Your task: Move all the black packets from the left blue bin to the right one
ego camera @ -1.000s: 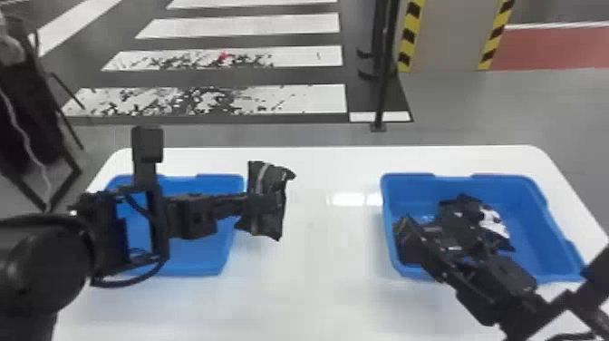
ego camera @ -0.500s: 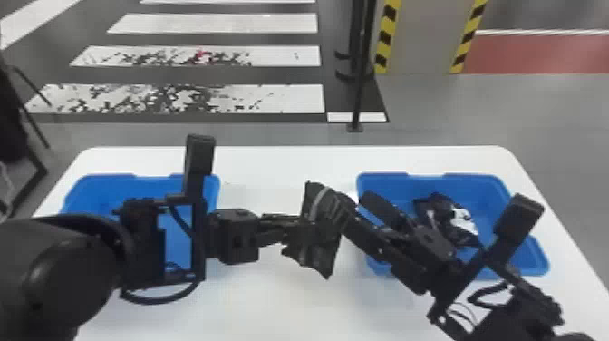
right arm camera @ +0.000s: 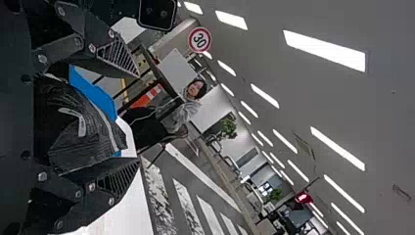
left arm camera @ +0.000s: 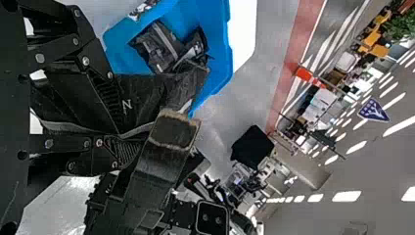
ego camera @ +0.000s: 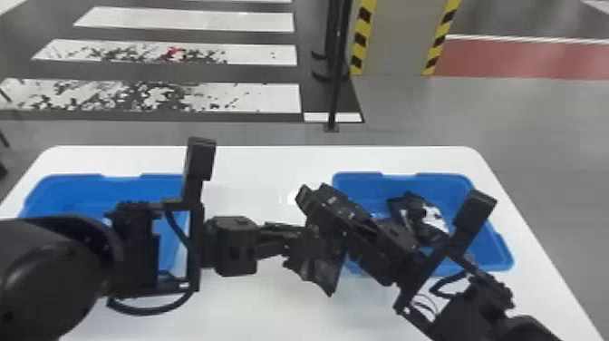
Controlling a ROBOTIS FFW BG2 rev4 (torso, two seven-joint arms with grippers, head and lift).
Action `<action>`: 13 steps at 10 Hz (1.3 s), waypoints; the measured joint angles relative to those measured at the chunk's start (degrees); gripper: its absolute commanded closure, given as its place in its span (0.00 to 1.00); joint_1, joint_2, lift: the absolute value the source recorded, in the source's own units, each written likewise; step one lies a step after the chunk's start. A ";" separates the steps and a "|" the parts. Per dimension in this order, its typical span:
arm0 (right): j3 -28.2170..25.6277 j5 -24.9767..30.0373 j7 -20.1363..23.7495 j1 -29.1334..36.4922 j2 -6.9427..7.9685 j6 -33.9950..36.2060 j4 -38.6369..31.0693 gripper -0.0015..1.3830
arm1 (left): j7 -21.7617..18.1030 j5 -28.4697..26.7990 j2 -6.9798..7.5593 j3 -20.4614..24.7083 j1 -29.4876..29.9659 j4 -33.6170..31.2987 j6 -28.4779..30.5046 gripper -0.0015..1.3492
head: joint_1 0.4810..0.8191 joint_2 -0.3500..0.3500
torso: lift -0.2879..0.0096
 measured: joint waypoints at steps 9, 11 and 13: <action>-6.55 -0.73 0.26 -3.13 0.04 -0.11 4.79 0.92 | 0.04 3.63 -1.93 6.20 7.26 -2.27 -5.54 0.24 | 0.63 0.35 | 0.45; -11.90 1.37 0.26 -5.91 -0.40 -0.05 10.37 0.92 | -0.01 3.65 -2.96 10.24 11.74 -6.81 -7.04 0.24 | 0.63 0.29 | 0.45; -16.18 3.91 0.79 -9.61 -1.85 0.07 18.32 0.92 | 0.00 2.26 -4.14 15.10 17.56 -12.12 -10.79 0.24 | 0.63 0.23 | 0.45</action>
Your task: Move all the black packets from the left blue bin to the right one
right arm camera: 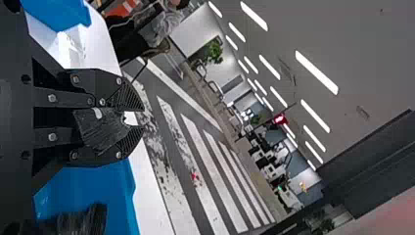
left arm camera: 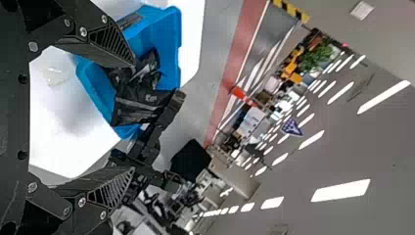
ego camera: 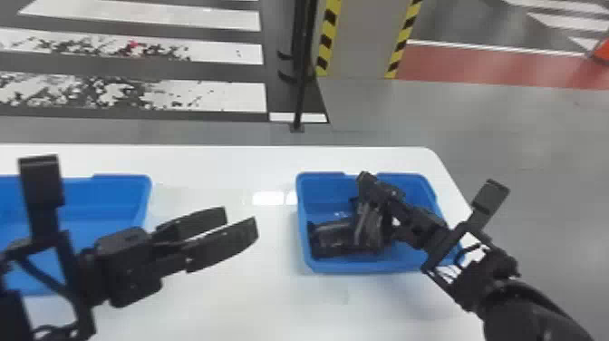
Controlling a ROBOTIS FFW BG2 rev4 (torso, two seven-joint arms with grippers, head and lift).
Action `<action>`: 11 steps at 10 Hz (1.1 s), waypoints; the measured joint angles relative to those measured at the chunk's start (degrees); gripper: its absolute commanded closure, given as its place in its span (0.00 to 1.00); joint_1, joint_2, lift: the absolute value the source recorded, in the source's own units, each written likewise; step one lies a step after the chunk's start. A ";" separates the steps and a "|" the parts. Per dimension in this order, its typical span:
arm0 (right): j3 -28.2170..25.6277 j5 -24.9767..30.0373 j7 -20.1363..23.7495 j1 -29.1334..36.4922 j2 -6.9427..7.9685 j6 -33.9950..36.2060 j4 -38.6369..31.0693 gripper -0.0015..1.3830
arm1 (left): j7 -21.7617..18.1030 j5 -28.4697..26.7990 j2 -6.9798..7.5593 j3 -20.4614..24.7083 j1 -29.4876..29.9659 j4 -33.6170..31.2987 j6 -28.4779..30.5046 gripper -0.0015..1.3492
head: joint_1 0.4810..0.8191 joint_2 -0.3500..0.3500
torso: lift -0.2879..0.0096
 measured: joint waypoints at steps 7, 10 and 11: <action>-12.27 16.72 -1.33 4.69 1.09 -10.06 -2.53 0.09 | 0.75 -10.56 -5.21 14.72 16.25 -15.89 -9.65 0.24 | 0.63 0.15 | 0.45; -12.86 25.09 -3.45 20.42 7.92 -18.59 -21.15 0.09 | 2.56 -18.14 -8.24 20.52 23.49 -21.82 -14.47 0.24 | 0.63 0.28 | 0.45; -10.71 25.57 -4.71 24.91 9.17 -21.38 -24.84 0.09 | 3.82 -20.19 -9.08 21.16 25.90 -22.21 -17.97 0.24 | 0.63 0.32 | 0.45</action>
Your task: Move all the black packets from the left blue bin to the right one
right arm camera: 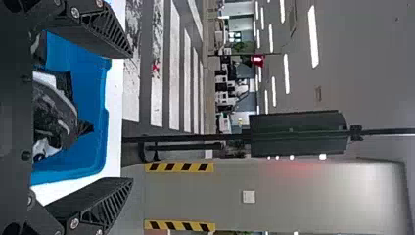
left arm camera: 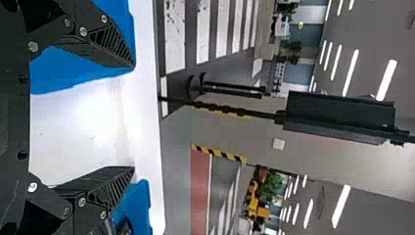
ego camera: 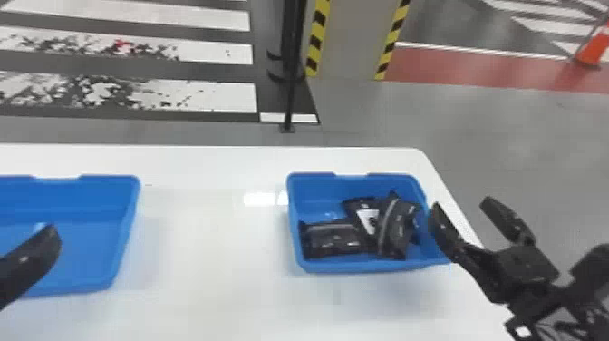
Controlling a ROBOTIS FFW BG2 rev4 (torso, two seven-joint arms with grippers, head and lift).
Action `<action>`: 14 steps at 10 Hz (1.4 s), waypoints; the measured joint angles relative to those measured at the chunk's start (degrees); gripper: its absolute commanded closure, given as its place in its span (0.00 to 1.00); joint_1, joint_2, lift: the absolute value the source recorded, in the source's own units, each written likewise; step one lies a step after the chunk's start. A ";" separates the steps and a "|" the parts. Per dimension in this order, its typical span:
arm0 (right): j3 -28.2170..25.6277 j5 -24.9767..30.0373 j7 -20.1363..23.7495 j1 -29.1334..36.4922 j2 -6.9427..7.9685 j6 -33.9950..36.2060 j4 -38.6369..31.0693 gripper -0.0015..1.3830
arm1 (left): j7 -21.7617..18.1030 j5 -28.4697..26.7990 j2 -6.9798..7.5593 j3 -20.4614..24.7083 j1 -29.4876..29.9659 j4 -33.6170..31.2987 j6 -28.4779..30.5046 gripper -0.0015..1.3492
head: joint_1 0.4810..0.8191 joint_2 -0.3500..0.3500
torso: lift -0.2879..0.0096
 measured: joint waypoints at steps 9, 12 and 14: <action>12.30 -0.98 -3.91 11.86 1.33 -11.26 -2.08 0.09 | 4.62 -6.67 -0.64 -5.93 2.06 10.00 -19.69 0.24 | 0.63 0.61 | 0.45; 12.52 -1.61 -3.91 11.76 1.33 -11.26 -1.79 0.09 | 4.62 -6.25 -0.41 -6.65 2.01 9.98 -18.16 0.24 | 0.63 0.60 | 0.45; 12.62 -1.79 -3.91 11.63 1.33 -11.26 -1.81 0.09 | 4.61 -6.16 -0.27 -7.10 1.89 9.86 -17.23 0.24 | 0.63 0.59 | 0.45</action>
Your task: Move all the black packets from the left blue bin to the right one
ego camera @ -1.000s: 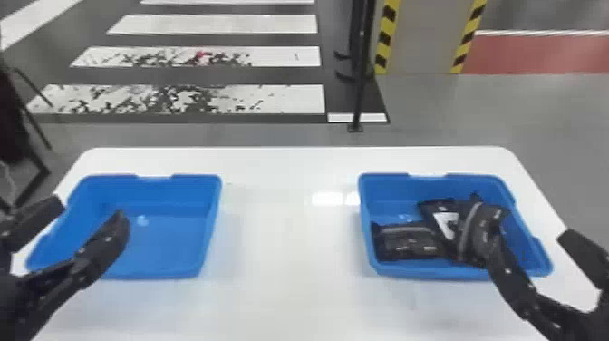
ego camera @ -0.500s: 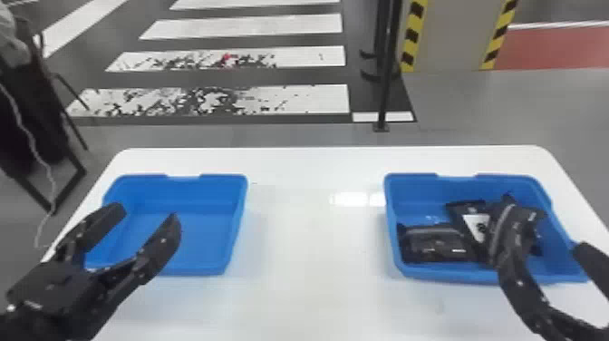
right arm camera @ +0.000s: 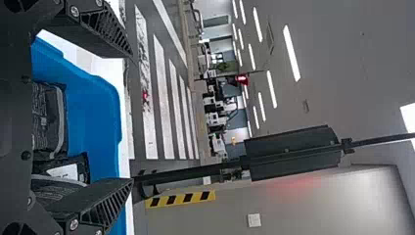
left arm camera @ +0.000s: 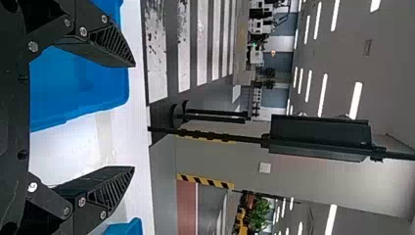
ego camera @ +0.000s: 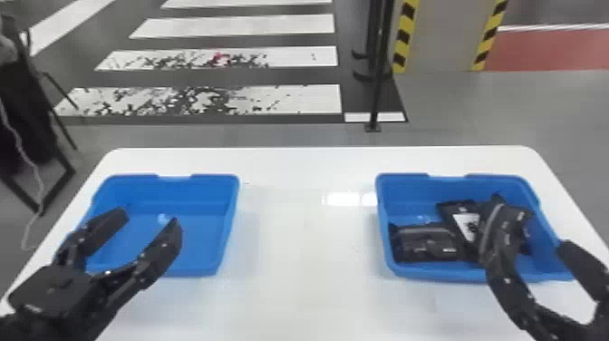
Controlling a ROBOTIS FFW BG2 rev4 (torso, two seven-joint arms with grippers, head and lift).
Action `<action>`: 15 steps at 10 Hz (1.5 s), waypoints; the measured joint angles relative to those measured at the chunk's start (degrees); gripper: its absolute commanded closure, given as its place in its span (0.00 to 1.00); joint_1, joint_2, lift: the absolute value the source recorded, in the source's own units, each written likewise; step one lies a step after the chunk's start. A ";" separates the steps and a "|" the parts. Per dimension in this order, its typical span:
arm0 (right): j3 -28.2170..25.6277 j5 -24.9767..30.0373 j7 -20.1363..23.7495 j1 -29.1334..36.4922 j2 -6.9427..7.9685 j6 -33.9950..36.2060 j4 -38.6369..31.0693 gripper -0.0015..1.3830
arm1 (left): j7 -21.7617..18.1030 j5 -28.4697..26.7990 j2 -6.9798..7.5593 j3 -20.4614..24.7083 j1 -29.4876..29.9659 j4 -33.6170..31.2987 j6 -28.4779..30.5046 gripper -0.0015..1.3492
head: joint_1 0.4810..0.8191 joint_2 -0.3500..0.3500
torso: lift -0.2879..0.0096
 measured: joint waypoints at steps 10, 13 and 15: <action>1.14 -0.86 0.00 -0.81 0.00 -0.02 0.66 0.09 | 0.00 0.55 0.04 0.09 -0.17 -0.27 0.92 0.24 | 0.63 0.60 | 0.45; 1.14 -0.89 0.00 -0.81 0.00 -0.04 0.66 0.09 | 0.00 0.80 0.04 0.17 -0.13 -0.27 1.02 0.24 | 0.63 0.60 | 0.45; 1.14 -0.98 0.00 -0.81 0.00 0.00 0.66 0.09 | 0.00 0.90 -0.04 0.20 -0.04 -0.28 1.09 0.24 | 0.63 0.60 | 0.45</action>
